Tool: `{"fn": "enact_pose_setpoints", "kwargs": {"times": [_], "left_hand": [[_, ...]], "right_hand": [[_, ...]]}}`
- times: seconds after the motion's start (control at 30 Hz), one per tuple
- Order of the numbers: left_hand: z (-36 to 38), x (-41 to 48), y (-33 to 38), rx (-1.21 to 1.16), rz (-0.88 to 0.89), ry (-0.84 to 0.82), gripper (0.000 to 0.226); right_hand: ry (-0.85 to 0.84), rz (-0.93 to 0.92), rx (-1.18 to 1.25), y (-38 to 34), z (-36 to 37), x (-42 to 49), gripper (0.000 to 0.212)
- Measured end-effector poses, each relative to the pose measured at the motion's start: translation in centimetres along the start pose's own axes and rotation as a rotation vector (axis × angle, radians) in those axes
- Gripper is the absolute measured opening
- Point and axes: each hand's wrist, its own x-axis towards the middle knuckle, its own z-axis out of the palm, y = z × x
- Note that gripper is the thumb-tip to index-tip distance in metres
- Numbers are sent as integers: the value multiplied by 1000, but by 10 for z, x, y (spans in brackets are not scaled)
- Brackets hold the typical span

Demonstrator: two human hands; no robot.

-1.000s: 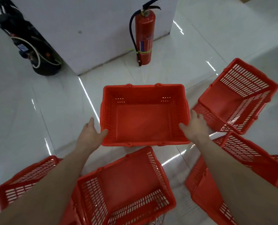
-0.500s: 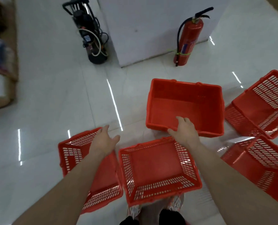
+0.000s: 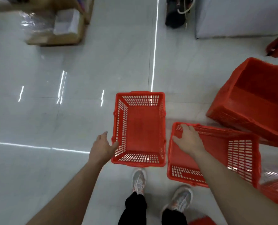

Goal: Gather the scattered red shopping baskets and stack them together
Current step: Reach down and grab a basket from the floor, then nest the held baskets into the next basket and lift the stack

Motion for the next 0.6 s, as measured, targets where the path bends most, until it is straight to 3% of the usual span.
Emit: {"fn": "enact_pose_setpoints", "kwargs": {"times": [0.2,0.4,0.6], "left_hand": [[47,86,-55,-47,0,-11,96],[106,179,-74,-124,28,-21,104],[152,215,-80,-236,73,-77,56]], "right_hand": [[-22,53,44,-9,90,57,75],[111,81,106,3,162,123,60],[181,153,296,7,205,148,57]]}}
